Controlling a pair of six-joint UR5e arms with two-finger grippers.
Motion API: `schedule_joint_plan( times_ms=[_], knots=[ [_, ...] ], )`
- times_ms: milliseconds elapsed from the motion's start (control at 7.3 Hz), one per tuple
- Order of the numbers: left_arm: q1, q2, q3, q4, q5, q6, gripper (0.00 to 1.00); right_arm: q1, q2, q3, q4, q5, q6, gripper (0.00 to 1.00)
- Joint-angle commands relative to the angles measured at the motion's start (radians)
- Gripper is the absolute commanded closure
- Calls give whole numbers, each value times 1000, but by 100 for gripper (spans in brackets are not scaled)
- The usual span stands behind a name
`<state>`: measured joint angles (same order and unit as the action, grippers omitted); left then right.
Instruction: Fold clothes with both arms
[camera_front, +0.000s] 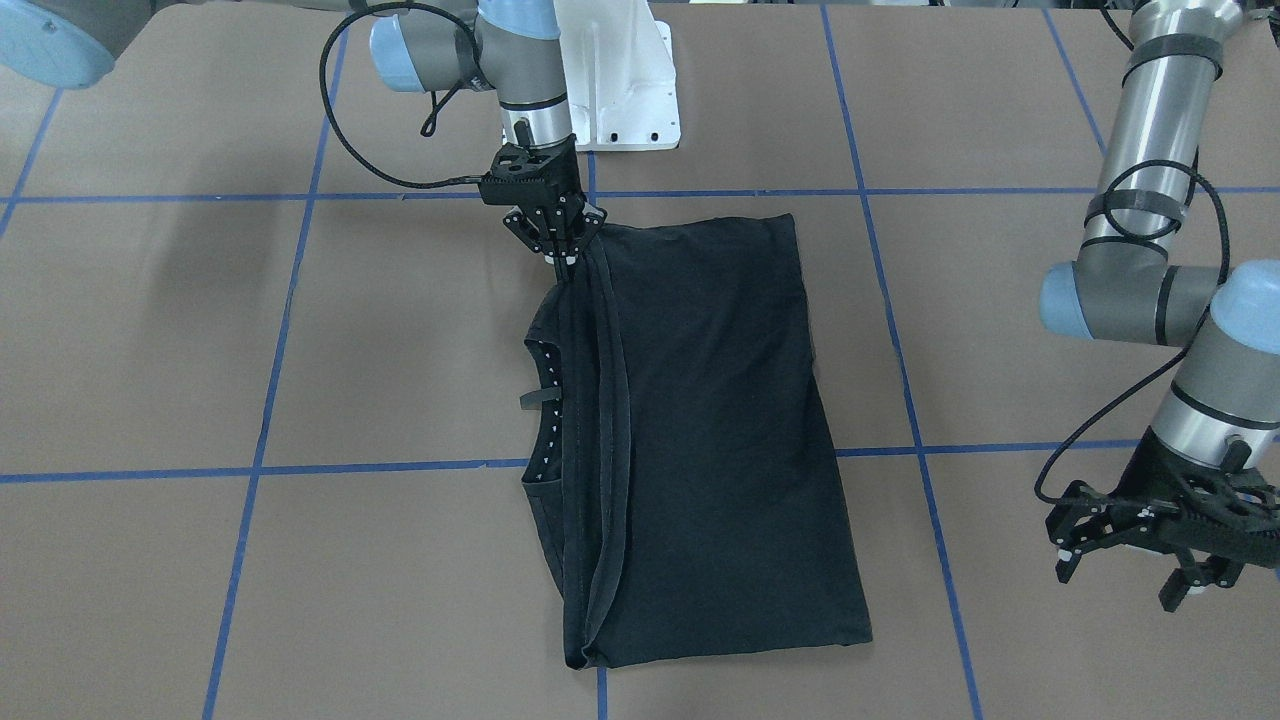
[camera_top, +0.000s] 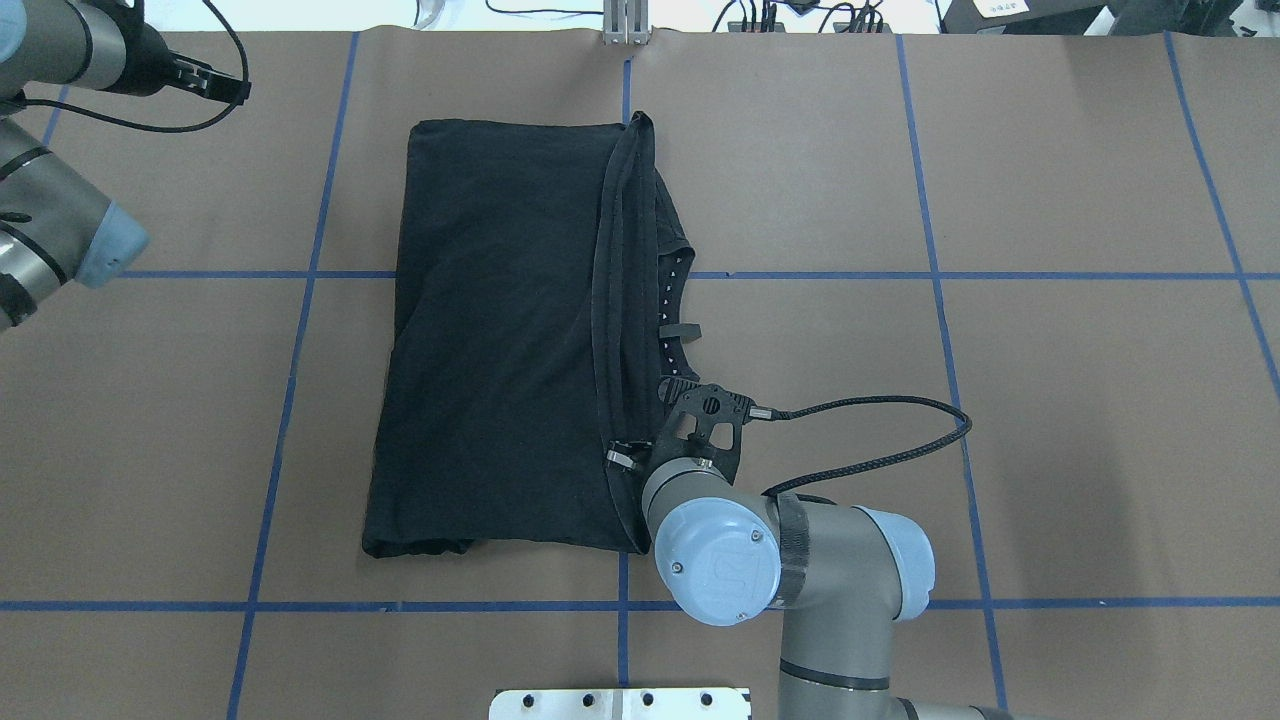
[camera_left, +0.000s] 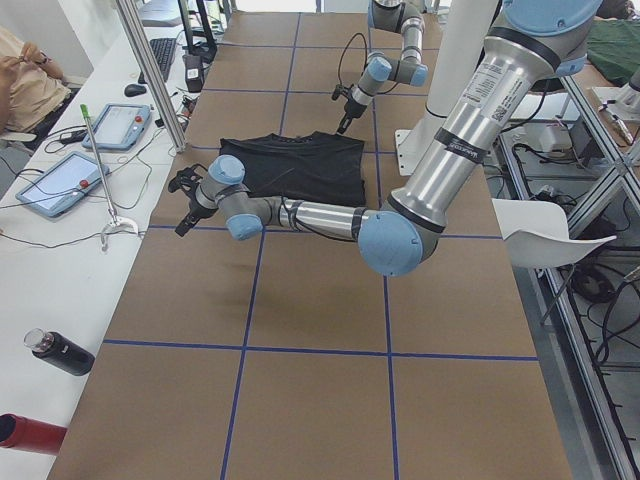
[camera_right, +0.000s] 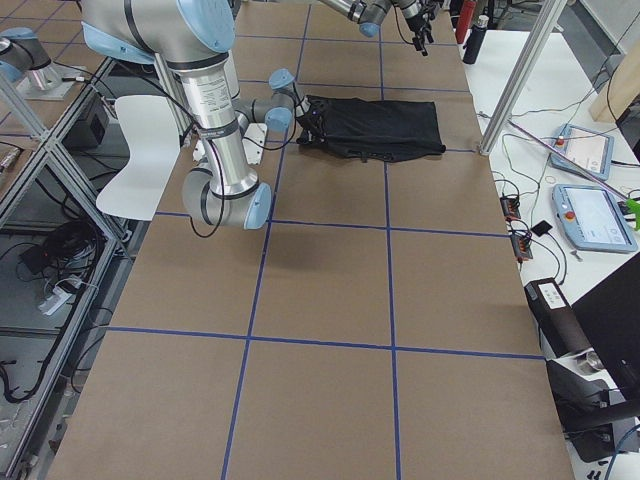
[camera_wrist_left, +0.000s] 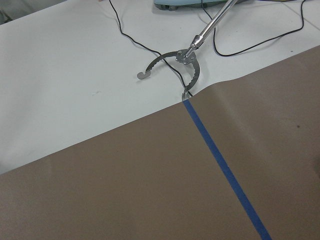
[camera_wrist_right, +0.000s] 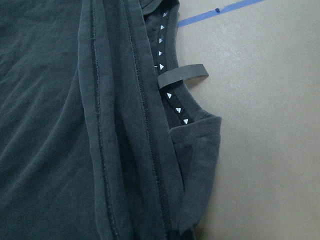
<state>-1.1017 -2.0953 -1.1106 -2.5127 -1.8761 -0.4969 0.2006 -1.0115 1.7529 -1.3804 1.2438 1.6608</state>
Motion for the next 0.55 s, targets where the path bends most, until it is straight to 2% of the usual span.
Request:
schedule_joint_plan(
  times_ms=[0, 137, 411],
  knots=[
    [0, -2, 0, 0, 0, 0, 0, 17, -2, 1, -2, 6, -21, 1],
    [0, -2, -2, 0, 0, 0, 0, 61, 10, 0, -37, 37, -74, 0],
    [0, 0, -8, 0, -2, 0, 0, 179, 110, -22, -159, 118, -147, 0]
  ],
)
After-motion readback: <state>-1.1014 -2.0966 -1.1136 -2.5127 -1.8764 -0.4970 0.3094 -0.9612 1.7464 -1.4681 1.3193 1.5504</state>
